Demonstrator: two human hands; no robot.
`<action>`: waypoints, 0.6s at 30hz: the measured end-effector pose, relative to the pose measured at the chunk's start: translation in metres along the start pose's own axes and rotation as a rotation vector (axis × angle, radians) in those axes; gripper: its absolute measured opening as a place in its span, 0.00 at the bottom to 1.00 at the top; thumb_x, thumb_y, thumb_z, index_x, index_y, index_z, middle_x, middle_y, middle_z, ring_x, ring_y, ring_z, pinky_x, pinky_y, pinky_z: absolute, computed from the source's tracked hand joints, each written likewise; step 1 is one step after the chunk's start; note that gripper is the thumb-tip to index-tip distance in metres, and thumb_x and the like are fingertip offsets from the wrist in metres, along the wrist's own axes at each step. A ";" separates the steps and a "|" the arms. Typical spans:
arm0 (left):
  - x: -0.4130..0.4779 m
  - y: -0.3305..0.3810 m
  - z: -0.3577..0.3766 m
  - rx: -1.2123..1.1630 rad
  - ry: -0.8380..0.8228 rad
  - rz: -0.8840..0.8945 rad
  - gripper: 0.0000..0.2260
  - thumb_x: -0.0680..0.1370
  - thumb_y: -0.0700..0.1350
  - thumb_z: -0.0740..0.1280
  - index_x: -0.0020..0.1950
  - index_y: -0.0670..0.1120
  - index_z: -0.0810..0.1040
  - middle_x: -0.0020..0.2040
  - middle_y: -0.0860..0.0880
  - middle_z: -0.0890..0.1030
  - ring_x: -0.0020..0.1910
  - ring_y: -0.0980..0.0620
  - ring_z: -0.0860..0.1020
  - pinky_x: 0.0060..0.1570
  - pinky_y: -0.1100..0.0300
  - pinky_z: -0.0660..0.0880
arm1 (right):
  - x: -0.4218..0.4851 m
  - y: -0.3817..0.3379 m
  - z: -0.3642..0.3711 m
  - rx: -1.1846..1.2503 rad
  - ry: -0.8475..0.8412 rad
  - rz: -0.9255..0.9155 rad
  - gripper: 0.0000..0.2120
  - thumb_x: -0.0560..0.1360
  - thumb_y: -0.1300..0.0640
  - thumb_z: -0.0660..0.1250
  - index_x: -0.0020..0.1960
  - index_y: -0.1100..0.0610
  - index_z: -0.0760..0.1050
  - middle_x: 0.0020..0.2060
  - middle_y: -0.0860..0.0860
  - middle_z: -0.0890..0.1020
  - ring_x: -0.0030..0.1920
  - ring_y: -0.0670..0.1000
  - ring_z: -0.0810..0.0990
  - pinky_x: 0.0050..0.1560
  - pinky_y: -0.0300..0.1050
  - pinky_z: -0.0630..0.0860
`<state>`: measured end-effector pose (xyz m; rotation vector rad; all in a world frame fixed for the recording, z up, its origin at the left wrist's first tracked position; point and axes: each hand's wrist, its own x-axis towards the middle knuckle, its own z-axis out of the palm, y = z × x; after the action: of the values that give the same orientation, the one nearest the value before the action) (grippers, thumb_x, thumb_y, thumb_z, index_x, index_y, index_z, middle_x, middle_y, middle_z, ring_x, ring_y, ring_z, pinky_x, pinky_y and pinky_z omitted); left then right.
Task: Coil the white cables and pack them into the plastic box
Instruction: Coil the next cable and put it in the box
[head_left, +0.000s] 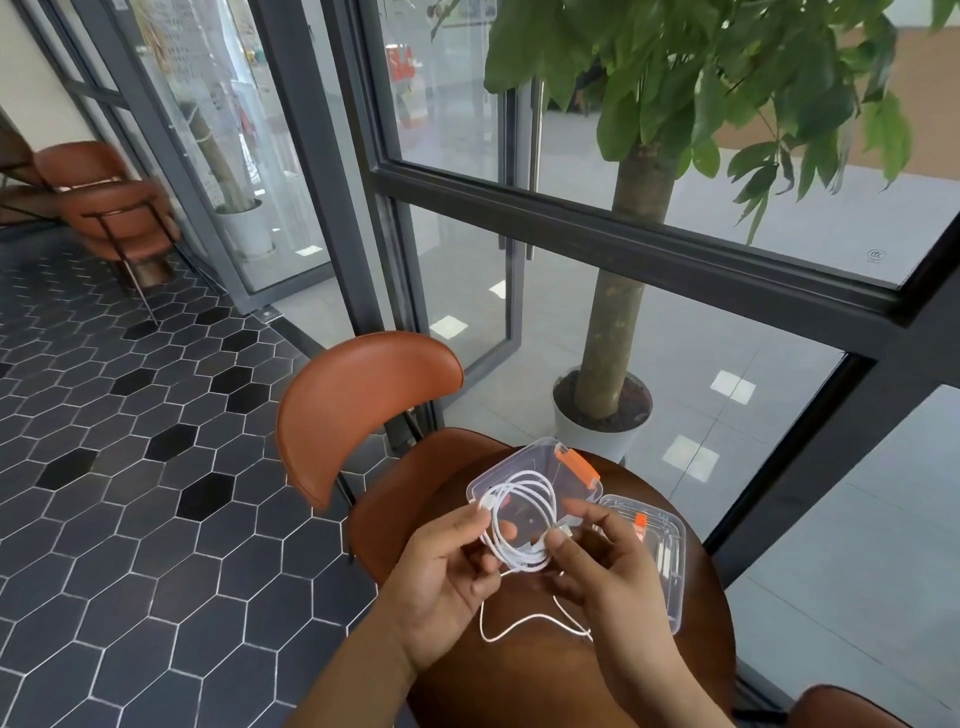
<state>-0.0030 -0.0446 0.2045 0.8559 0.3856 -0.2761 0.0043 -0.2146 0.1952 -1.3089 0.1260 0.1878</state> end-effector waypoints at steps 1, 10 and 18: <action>0.001 0.000 -0.001 0.020 0.014 0.013 0.16 0.76 0.42 0.68 0.61 0.35 0.76 0.39 0.44 0.81 0.30 0.55 0.72 0.25 0.65 0.68 | 0.001 0.001 -0.001 -0.013 -0.007 0.008 0.14 0.76 0.65 0.72 0.60 0.55 0.79 0.43 0.58 0.87 0.46 0.62 0.87 0.49 0.58 0.85; 0.004 -0.004 0.000 0.069 0.134 -0.013 0.06 0.75 0.40 0.69 0.44 0.37 0.81 0.34 0.46 0.79 0.26 0.57 0.71 0.22 0.68 0.69 | 0.004 0.002 -0.012 0.083 -0.148 0.178 0.12 0.74 0.66 0.73 0.57 0.61 0.83 0.48 0.66 0.86 0.42 0.58 0.84 0.42 0.47 0.84; 0.004 -0.018 -0.004 0.291 0.280 0.037 0.07 0.78 0.40 0.69 0.45 0.40 0.87 0.37 0.47 0.83 0.30 0.55 0.68 0.26 0.63 0.64 | 0.007 0.014 -0.017 0.050 -0.148 0.240 0.13 0.74 0.69 0.71 0.58 0.68 0.77 0.47 0.66 0.86 0.44 0.60 0.86 0.42 0.49 0.83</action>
<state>-0.0073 -0.0529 0.1881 1.1915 0.5989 -0.1804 0.0085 -0.2269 0.1763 -1.2241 0.1605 0.4820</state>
